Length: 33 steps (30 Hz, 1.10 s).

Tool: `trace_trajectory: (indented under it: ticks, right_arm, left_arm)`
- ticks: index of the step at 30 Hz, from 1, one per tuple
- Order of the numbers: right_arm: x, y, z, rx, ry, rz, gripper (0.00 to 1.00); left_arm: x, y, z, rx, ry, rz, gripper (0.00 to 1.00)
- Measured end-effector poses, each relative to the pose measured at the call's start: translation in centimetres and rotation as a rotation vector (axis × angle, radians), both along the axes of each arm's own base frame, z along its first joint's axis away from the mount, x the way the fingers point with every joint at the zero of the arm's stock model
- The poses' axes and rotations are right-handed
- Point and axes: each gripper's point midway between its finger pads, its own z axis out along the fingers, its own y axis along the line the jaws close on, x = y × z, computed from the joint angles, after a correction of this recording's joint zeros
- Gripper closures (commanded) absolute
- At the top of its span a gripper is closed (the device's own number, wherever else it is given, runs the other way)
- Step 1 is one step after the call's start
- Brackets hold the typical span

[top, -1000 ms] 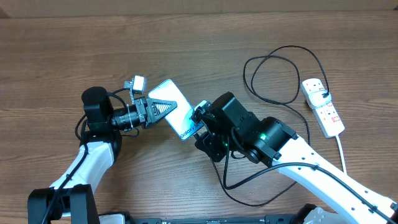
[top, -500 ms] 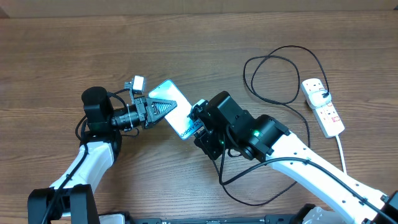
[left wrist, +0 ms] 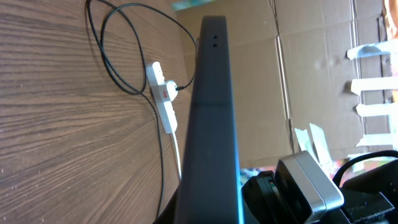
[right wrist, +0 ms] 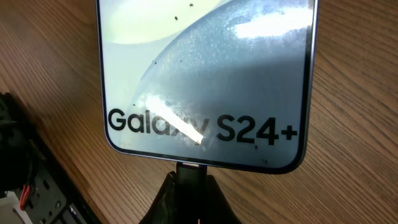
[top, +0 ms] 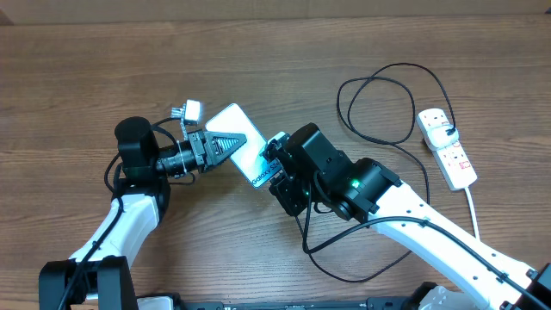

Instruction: Plug charger to phone and switch on socket

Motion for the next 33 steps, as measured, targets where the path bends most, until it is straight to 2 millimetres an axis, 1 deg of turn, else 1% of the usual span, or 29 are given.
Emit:
trace_trajectory:
  ticks: [8, 14, 19, 21, 23, 25, 27, 29, 31, 33]
  right_arm:
    - [0.2, 0.1, -0.4, 0.004, -0.003, -0.007, 0.96]
    - [0.0, -0.1, -0.5, -0.003, 0.009, -0.012, 0.96]
    - [-0.1, -0.1, -0.6, 0.002, 0.024, -0.026, 0.92]
    - [-0.1, -0.1, -0.6, 0.003, 0.033, -0.034, 0.84]
    - [0.0, 0.1, -0.3, 0.015, 0.028, -0.041, 0.75]
    - [-0.2, -0.1, -0.1, 0.015, 0.032, -0.042, 0.64]
    - [-0.4, -0.3, 0.5, 0.025, 0.026, -0.045, 0.51]
    - [-0.7, -0.5, 1.6, 0.044, 0.009, -0.044, 0.44]
    - [-0.8, -0.6, 3.4, 0.085, -0.026, -0.039, 0.36]
    - [-1.4, -1.2, 4.8, 0.103, -0.043, -0.039, 0.30]
  left_arm:
    - [0.2, -0.2, 0.1, 0.017, -0.045, -0.002, 0.96]
    - [0.0, -0.4, 0.0, 0.022, -0.047, -0.011, 0.96]
    - [-0.1, -0.4, -0.4, 0.026, -0.020, -0.007, 0.96]
    - [-0.1, -0.4, -0.5, 0.027, -0.018, -0.007, 0.96]
    - [-0.4, -0.9, -0.7, 0.028, -0.006, -0.020, 0.96]
    - [-0.4, -1.2, -1.0, 0.035, 0.009, -0.016, 0.96]
    - [-0.3, -1.4, -1.2, 0.040, 0.028, -0.006, 0.96]
    - [-0.3, -2.0, -1.4, 0.048, 0.044, -0.002, 0.96]
    - [-0.7, -2.9, -1.8, 0.055, 0.067, -0.013, 0.96]
    - [-1.1, -4.0, -2.1, 0.064, 0.078, -0.030, 0.96]
